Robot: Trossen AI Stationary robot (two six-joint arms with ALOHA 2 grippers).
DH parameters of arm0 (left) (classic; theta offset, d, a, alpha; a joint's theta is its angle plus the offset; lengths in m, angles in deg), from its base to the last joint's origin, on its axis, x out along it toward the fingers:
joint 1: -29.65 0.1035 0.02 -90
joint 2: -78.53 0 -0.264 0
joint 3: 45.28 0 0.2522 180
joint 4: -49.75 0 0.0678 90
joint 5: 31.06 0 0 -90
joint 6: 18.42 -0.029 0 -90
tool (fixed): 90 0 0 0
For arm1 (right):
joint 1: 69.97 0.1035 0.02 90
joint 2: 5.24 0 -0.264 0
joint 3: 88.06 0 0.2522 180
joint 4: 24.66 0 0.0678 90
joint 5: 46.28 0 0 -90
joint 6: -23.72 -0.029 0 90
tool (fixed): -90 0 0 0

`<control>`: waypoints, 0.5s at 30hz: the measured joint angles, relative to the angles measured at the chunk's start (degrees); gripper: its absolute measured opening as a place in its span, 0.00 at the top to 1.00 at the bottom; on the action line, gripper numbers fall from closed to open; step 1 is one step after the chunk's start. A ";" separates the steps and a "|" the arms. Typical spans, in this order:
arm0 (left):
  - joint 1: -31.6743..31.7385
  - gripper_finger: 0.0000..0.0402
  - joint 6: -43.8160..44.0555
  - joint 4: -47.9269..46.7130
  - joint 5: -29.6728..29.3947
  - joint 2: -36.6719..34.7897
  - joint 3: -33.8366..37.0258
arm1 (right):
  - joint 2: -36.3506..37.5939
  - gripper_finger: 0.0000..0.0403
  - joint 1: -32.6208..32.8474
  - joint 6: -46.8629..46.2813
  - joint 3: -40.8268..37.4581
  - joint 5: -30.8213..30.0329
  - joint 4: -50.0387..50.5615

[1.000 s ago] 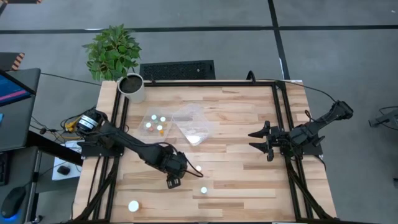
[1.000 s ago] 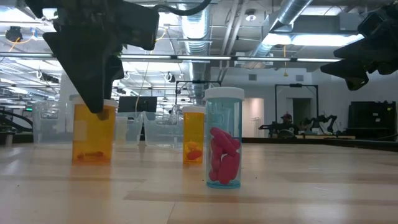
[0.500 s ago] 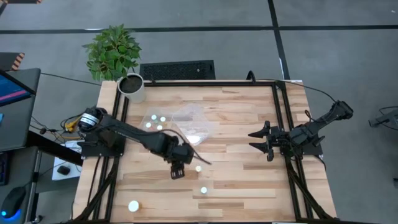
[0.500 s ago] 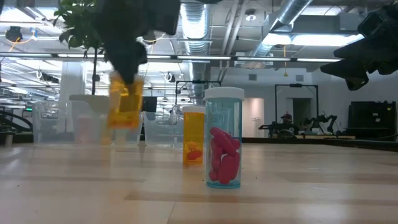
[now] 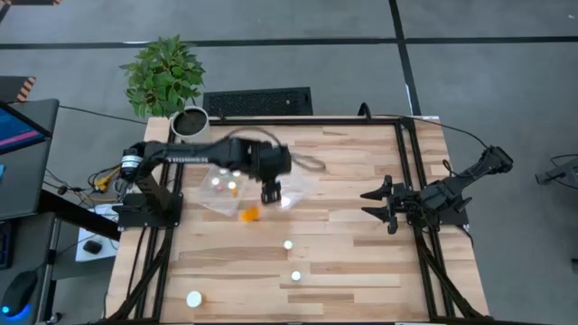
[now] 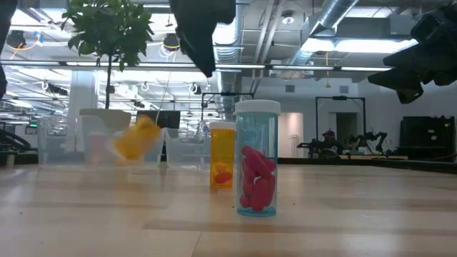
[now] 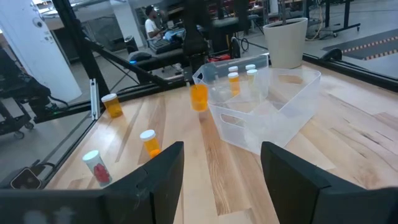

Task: Pick and place medicine bottles into bin by pill shape (circle, oval)
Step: Put the orange capsule bottle into the right transparent bin

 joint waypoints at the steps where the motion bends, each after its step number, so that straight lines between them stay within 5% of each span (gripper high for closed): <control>1: 1.60 0.46 -0.77 -0.13 1.48 0.00 0.00 | 0.00 0.44 0.01 -0.02 0.02 0.00 0.00; 7: 5.90 0.46 0.64 -4.95 10.51 0.02 0.72 | -0.02 0.44 -0.01 -0.22 0.02 0.00 0.01; 15: -3.61 0.37 2.50 -8.64 9.83 -0.31 0.68 | 0.00 0.44 -0.01 -0.17 0.02 0.00 0.00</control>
